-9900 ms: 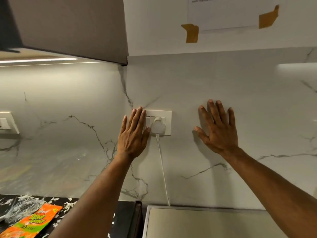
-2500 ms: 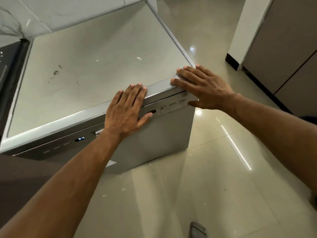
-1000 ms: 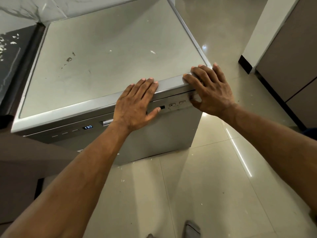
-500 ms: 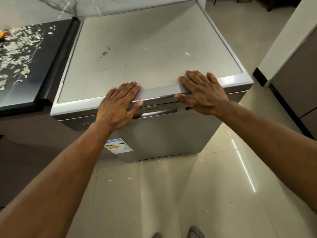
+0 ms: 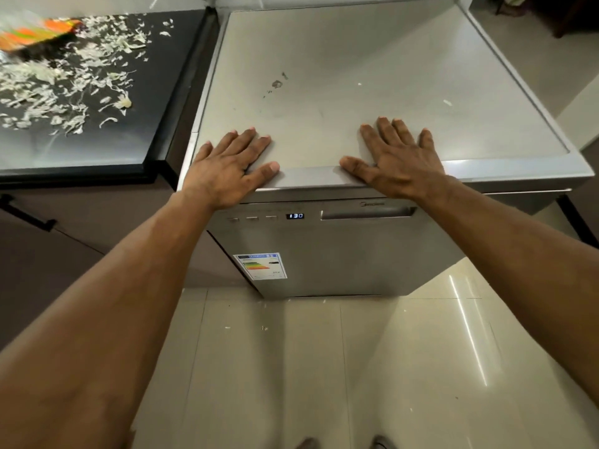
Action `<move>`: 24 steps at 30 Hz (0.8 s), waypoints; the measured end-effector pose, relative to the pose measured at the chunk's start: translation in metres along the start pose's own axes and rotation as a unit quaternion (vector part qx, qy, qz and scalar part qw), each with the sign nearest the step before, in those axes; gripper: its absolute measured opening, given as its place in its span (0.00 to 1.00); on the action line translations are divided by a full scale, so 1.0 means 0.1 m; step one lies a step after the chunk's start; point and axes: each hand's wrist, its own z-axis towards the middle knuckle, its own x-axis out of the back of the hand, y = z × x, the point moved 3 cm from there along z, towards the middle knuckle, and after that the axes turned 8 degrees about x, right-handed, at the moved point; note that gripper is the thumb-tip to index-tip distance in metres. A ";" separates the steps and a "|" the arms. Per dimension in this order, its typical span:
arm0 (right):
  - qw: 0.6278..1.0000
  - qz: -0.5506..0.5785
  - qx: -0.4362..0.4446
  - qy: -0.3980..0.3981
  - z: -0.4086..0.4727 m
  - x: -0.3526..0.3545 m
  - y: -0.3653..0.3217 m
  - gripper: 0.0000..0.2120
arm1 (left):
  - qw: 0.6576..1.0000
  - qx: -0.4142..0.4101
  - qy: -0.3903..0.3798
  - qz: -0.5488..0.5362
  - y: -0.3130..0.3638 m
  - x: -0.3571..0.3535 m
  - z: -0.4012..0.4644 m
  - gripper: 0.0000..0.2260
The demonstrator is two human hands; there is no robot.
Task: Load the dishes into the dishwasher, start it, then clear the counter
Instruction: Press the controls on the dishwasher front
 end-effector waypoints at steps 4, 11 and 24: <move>1.000 -0.005 -0.012 0.004 -0.02 0.02 0.02 0.42 | 1.000 -0.002 0.006 0.012 0.04 0.00 0.01 0.32; 1.000 -0.017 -0.013 0.008 -0.01 0.04 -0.03 0.42 | 1.000 -0.008 0.010 0.012 0.01 -0.01 0.02 0.32; 1.000 -0.016 -0.013 0.011 -0.02 0.02 0.00 0.45 | 1.000 -0.009 0.016 0.013 0.02 -0.02 0.02 0.32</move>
